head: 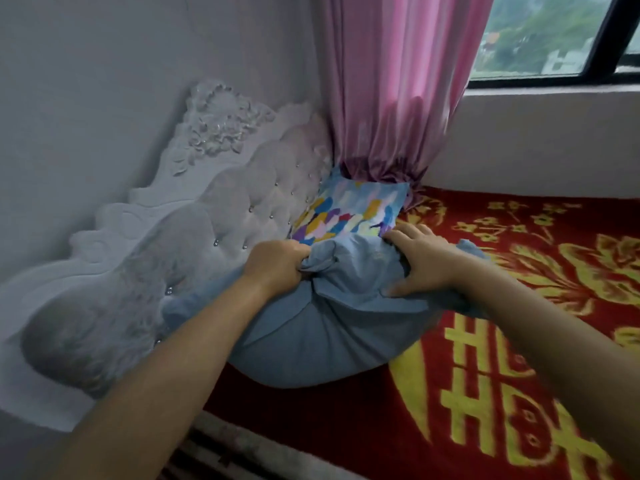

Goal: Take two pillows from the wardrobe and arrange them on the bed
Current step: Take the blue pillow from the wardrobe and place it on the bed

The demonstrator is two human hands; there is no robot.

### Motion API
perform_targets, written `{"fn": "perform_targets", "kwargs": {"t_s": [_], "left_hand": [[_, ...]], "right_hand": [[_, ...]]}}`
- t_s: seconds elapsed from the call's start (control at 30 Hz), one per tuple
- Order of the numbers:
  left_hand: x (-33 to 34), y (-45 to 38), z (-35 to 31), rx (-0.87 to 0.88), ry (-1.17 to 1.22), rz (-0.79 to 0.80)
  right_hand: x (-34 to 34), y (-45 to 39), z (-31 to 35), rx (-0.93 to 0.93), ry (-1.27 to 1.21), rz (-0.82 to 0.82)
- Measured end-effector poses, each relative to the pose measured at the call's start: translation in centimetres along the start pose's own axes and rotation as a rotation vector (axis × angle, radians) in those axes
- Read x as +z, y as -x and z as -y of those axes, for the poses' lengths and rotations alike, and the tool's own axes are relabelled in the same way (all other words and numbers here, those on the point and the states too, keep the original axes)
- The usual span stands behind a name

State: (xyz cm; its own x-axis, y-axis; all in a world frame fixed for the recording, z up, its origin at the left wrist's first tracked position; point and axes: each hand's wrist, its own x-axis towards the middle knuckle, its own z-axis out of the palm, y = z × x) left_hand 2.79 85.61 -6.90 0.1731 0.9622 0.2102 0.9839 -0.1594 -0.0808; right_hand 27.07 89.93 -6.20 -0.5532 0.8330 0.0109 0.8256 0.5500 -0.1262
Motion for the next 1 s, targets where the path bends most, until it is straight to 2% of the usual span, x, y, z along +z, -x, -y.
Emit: {"fn": "perform_targets", "kwargs": {"t_s": [0.1,0.23,0.33,0.4,0.53,0.6,0.7,0.73,0.8,0.83,0.87,0.93,0.97,1.0], "left_hand": [[-0.7,-3.5,1.6,-0.01,0.008,0.003],[-3.4,-7.9,3.5,-0.035,-0.086,-0.012],[-7.4,-11.3,5.7,0.031,-0.136,-0.182],[-10.2,-12.6,7.1,0.166,-0.201,-0.345],[-12.5,-13.0,10.2,0.364,-0.198,-0.598],[-11.9,-13.2,11.8,0.433,-0.247,-0.689],[-8.6,-12.6,14.6,0.55,-0.222,-0.75],[-6.7,-12.1,15.7,0.597,-0.199,-0.748],[-2.0,-10.2,17.9,0.65,-0.152,-0.598],[0.9,-8.9,18.7,0.663,-0.133,-0.44],[4.0,-7.2,19.3,0.647,-0.111,-0.209],[9.3,-3.7,19.9,0.498,-0.133,0.378],[11.6,-2.0,20.1,0.44,-0.131,0.581],[13.5,-0.6,20.3,0.422,-0.13,0.714]], "right_hand": [[-1.0,-3.6,0.8,0.019,0.18,-0.047],[-1.6,-8.2,2.7,0.088,0.151,-0.267],[-4.0,-10.9,3.5,0.032,0.276,-0.582],[-6.2,-12.4,4.3,0.026,0.292,-0.769],[-8.2,-14.8,6.1,0.004,0.242,-1.036],[-7.8,-15.7,6.9,0.05,0.259,-1.148],[-4.3,-16.4,7.8,0.089,0.251,-1.222],[-2.2,-16.2,8.2,0.077,0.235,-1.193],[3.1,-15.3,9.8,0.06,0.211,-1.015],[6.1,-14.7,10.8,0.073,0.197,-0.873],[9.2,-14.0,12.1,0.091,0.175,-0.707],[14.6,-12.8,14.7,0.127,0.039,-0.179],[16.9,-12.4,15.9,0.132,-0.015,0.18],[19.0,-12.1,16.7,0.123,-0.068,0.484]]}}
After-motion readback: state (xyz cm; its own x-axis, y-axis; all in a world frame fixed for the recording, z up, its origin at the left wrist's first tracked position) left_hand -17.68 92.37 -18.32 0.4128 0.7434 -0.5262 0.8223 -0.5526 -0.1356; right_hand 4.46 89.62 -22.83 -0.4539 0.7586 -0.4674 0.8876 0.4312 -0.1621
